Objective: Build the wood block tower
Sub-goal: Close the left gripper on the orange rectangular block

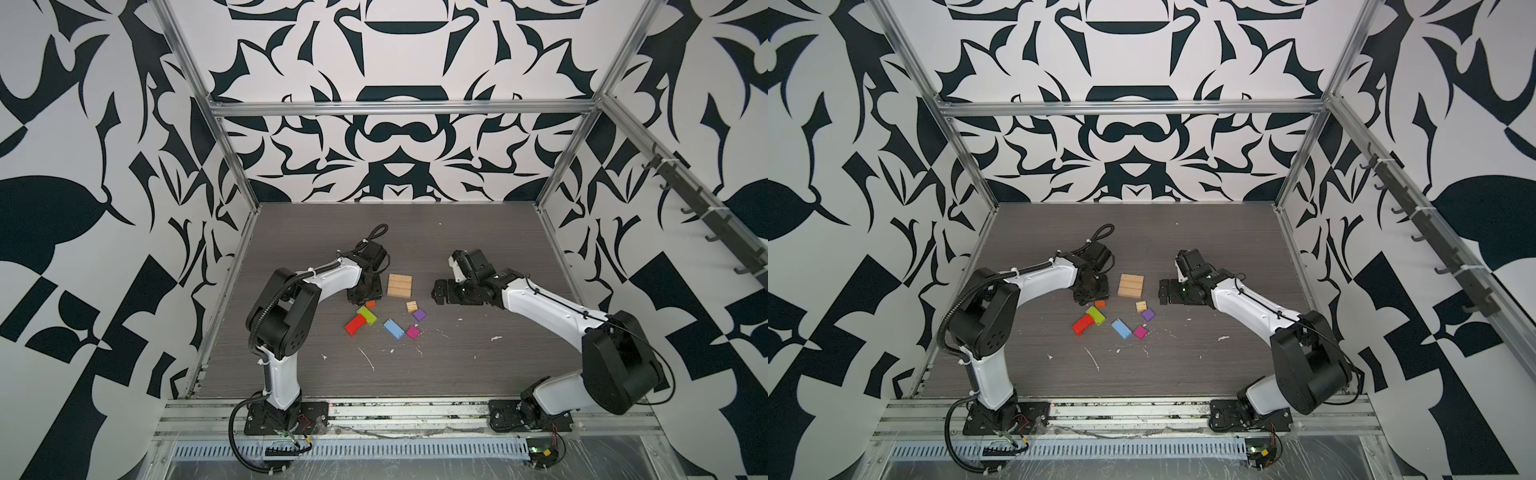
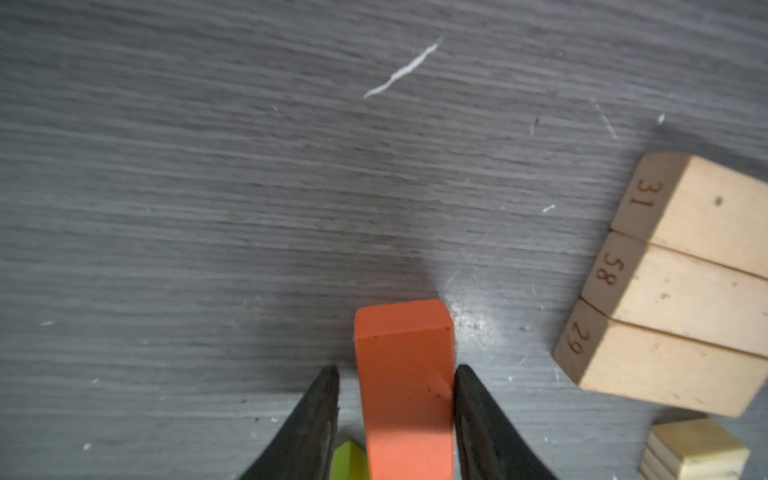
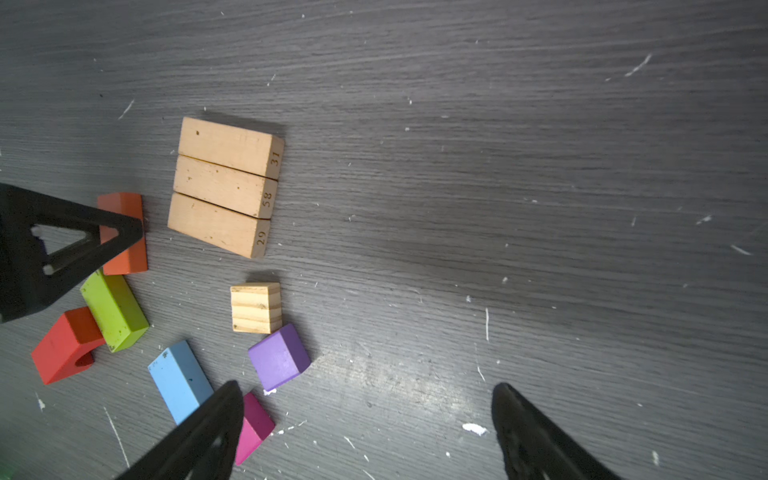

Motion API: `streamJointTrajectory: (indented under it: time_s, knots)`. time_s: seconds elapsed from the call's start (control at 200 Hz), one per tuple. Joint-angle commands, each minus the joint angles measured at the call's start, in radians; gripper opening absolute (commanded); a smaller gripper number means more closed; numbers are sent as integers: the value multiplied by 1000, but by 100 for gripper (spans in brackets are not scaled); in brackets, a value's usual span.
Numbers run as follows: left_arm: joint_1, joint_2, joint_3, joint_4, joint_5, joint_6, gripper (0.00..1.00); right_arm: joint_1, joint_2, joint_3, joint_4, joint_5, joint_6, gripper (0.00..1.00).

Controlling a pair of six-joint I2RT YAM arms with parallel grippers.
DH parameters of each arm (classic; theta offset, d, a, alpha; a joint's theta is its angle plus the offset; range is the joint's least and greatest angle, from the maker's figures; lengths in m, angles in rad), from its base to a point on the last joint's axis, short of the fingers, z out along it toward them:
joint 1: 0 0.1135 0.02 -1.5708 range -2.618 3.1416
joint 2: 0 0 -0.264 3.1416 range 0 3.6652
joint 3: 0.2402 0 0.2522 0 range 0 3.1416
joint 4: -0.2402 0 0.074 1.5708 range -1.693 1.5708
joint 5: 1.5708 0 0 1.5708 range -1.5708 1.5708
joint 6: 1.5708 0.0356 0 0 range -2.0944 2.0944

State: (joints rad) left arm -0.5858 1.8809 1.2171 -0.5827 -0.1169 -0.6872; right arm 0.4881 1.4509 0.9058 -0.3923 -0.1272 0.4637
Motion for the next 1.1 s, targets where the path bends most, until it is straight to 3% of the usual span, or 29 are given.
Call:
streamJointTrajectory:
  time_s: [0.0,0.345,1.095]
  knots:
    - [-5,30,23,-51,-22,-2,45,4,-32,35,-6,2,-5,96]
    - [-8,20,22,-54,-29,6,32,6,-25,44,-7,0,-4,96]
    - [-8,-67,28,-6,25,59,29,7,-82,1,37,-23,-16,96]
